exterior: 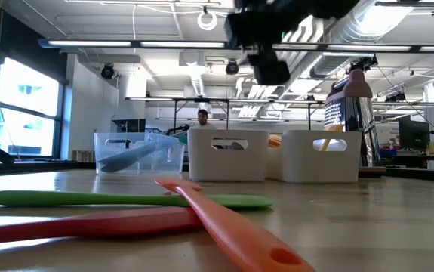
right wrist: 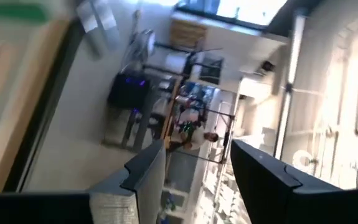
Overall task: Pick & Place Kitchen Items
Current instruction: Put the orange spatula into the right white bin
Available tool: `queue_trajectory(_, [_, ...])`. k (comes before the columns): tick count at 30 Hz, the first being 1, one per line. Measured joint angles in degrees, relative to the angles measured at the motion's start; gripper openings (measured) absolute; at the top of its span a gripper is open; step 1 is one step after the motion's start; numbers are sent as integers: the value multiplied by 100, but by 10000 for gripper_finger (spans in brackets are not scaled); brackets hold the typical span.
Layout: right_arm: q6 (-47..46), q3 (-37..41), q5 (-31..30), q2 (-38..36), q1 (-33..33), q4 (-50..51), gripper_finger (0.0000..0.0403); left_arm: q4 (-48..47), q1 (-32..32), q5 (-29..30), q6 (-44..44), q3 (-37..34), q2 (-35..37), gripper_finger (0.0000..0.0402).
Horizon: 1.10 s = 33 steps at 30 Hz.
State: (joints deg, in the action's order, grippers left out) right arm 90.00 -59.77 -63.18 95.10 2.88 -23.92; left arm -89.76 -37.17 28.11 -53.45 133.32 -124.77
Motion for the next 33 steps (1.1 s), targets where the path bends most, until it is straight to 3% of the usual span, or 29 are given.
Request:
queue_trajectory(6, [-649,-2,-115,-1200,833,-306,173,-25,0,-661,6,0,0,177])
queue_trajectory(10, [-1767,-2,-213,-1974,1583,-313,173,-28,2,-1438,89,0,0,177])
queue_trajectory(13, [-2920,-2,-649,-2439,2131,-298,174,-28,3,-1875,583,0,0,177])
queue_trajectory(16, [-3975,-4,-1352,-2741,2616,-244,174,-26,0,-1930,1386,0,0,177])
queue_trajectory(25, [-5734,-4,-2658,-2990,4111,687,174,-26,4,-983,3550,0,0,177])
queue_trajectory(30, [-6770,-2,-2673,-2976,5033,952,174,-22,42,-76,4886,-4,-106,177])
queue_trajectory(33, [-7369,-2,-2661,-2970,5483,1248,174,-18,132,149,5528,5,-160,177])
